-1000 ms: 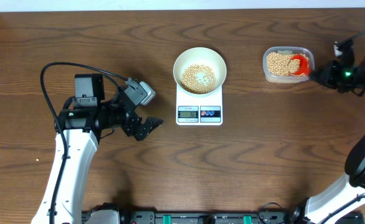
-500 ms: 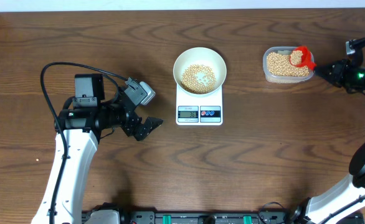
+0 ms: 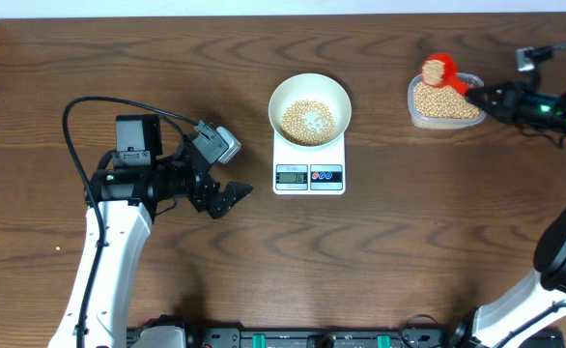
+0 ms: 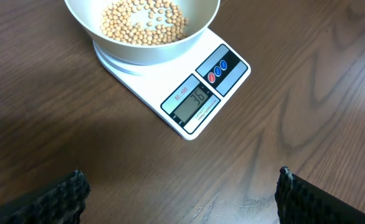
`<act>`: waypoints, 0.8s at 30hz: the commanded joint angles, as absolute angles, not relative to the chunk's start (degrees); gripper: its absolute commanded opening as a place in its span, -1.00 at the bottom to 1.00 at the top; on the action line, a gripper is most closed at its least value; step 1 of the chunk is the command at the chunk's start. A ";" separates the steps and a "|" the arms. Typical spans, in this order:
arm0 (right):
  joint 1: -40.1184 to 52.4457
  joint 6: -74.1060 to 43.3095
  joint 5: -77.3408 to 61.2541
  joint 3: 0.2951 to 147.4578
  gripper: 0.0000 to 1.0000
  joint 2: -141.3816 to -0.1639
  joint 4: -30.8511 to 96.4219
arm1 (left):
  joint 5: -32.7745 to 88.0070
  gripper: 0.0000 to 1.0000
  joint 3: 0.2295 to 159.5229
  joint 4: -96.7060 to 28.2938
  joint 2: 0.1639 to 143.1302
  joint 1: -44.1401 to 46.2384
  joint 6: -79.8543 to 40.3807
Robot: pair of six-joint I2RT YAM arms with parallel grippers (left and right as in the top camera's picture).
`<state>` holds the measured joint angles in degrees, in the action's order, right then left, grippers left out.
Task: Scoop item into bowl and weigh 50g on scale
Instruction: 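Carry the filled red scoop with the right gripper over the white bowl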
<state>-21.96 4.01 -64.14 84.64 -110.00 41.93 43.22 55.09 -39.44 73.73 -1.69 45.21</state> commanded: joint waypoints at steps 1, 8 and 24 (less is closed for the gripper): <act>-18.94 0.49 -70.13 85.52 -0.97 -110.37 39.31 | 44.14 0.96 54.98 -39.62 73.65 -1.52 45.19; -13.56 -7.27 -72.66 85.52 -0.98 -110.37 31.14 | 44.14 0.96 54.98 -39.62 73.65 -1.52 45.19; -1.04 -8.03 -68.31 85.52 -0.97 -110.37 27.86 | 44.14 0.96 54.98 -39.62 73.65 -1.52 45.19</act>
